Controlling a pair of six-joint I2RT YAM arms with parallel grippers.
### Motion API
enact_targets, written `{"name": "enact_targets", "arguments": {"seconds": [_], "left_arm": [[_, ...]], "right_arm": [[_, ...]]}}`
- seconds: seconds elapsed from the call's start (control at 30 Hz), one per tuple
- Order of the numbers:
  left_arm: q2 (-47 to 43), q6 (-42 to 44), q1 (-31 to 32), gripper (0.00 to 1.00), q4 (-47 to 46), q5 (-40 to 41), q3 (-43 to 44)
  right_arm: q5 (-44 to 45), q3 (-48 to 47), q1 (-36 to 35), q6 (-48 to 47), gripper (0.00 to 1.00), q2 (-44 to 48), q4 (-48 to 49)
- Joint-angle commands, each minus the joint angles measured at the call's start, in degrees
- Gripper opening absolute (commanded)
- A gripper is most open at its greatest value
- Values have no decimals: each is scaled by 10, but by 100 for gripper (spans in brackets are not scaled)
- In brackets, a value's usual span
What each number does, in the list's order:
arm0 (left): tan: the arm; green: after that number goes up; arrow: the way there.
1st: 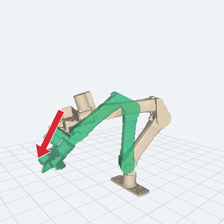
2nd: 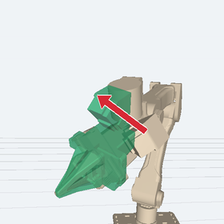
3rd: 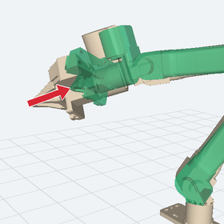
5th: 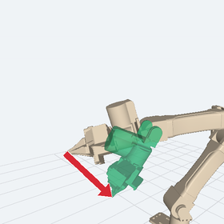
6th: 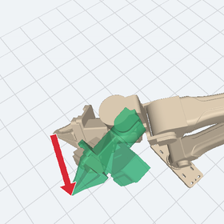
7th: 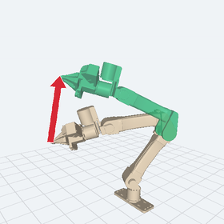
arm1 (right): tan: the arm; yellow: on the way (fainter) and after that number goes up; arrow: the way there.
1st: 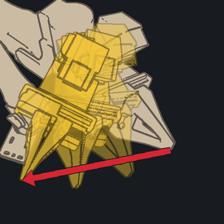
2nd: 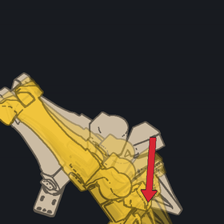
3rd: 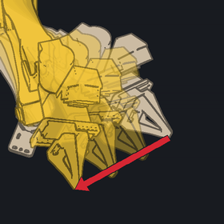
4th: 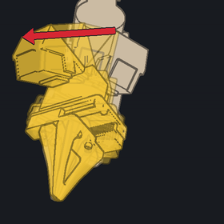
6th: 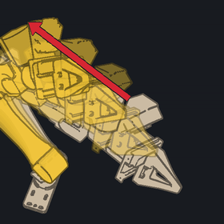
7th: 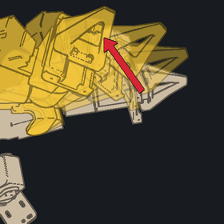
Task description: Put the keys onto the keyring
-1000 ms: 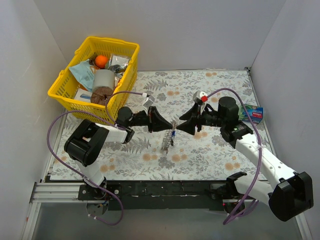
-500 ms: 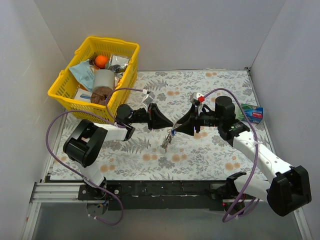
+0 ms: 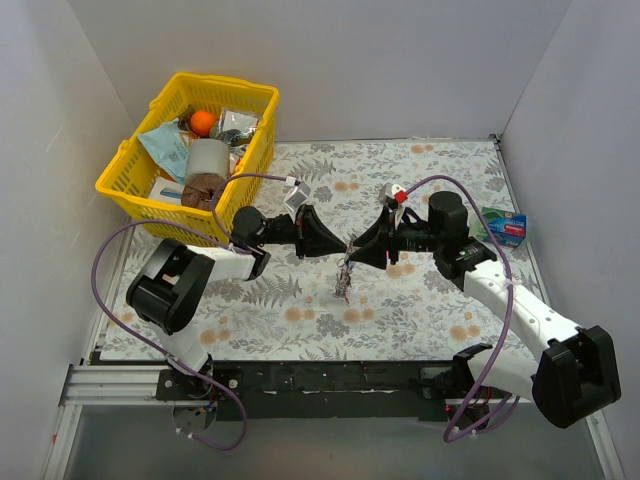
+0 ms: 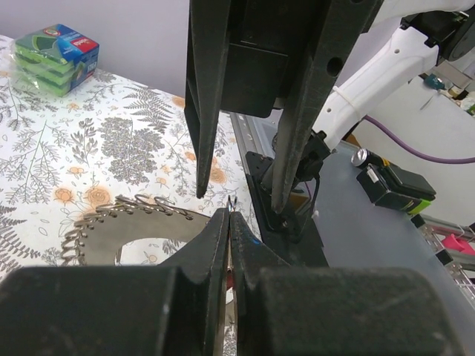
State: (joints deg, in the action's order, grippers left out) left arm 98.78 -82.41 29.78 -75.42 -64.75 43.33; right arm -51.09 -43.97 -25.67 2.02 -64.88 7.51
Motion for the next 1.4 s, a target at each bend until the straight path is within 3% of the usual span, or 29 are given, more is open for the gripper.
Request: {"name": "enact_targets", "arguments": {"seconds": [0.0,0.27,0.7,1.07,1.37], "left_arm": [[-32,-9,2,0,-279,-6,24],[-34,-19,4,0,-279,-9,32],[-33,-28,8,0,-285,-16,32],[-37,-25,8,0,-282,-21,28],[-37,-25,9,4,-278,-37,24]], "right_arm": [[-1,5,1,14,51,-3,40],[-11,5,1,28,40,-14,58],[-13,2,1,56,1,-23,83],[-15,0,1,55,1,-24,77],[-16,-26,2,-5,1,-35,-8]]}}
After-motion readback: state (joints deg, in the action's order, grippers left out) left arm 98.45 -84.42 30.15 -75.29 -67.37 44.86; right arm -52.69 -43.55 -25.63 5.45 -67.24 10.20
